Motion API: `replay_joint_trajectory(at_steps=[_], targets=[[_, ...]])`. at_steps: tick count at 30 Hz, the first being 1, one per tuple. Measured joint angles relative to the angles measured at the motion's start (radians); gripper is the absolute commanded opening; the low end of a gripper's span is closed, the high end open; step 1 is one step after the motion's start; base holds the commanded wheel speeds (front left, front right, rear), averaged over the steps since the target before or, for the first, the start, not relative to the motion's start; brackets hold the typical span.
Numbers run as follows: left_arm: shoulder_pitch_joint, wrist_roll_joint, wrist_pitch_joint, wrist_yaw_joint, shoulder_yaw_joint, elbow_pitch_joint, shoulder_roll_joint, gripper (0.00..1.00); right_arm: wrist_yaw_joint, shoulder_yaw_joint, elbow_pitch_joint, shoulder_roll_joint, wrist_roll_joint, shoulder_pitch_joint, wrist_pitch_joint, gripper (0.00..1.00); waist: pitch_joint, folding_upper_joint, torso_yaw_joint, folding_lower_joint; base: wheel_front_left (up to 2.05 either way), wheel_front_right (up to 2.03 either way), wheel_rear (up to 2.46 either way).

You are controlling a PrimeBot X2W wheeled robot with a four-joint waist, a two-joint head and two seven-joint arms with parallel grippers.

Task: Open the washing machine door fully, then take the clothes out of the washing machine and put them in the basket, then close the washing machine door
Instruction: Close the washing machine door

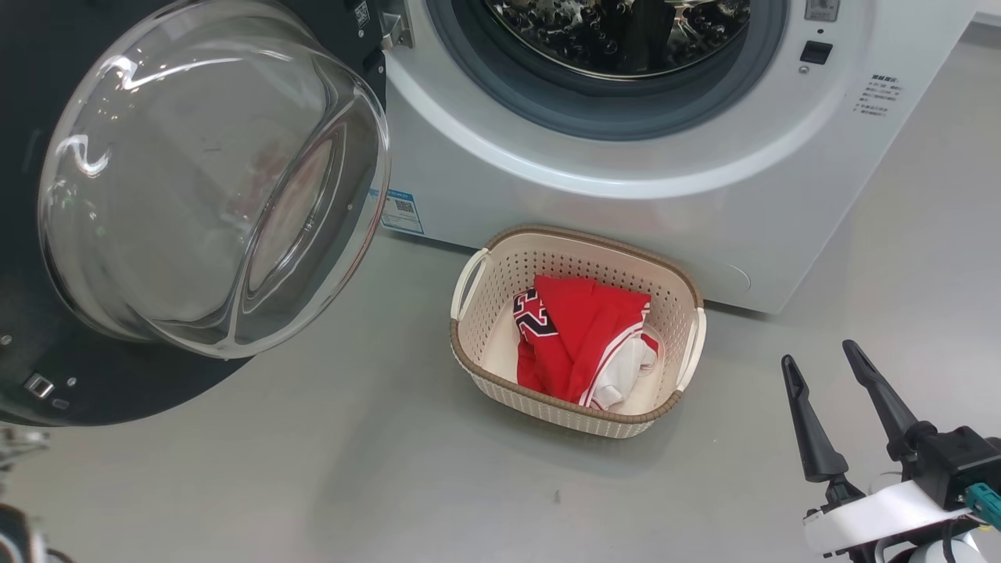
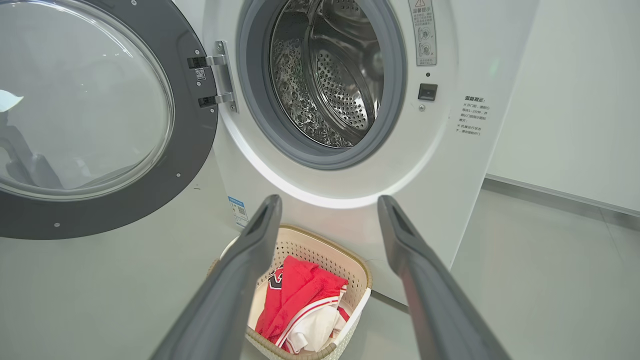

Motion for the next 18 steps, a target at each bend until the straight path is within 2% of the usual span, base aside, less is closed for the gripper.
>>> replay_joint_trajectory(at_steps=[7, 18], targets=[[-0.061, -0.104, 0.001, 0.063, 0.147, 0.134, 0.062, 0.00, 0.003, -0.003, -0.011, -0.009, 0.001, 0.000, 0.000, 1.00, 0.024, -0.0001, 0.001, 0.0000, 0.00, 0.00, 0.00], [-0.131, -0.212, 0.071, 0.183, 0.246, 0.380, 0.162, 0.00, 0.007, -0.008, -0.027, -0.035, 0.006, -0.002, 0.000, 1.00, 0.060, -0.0001, -0.005, 0.0000, 0.00, 0.00, 0.00]])
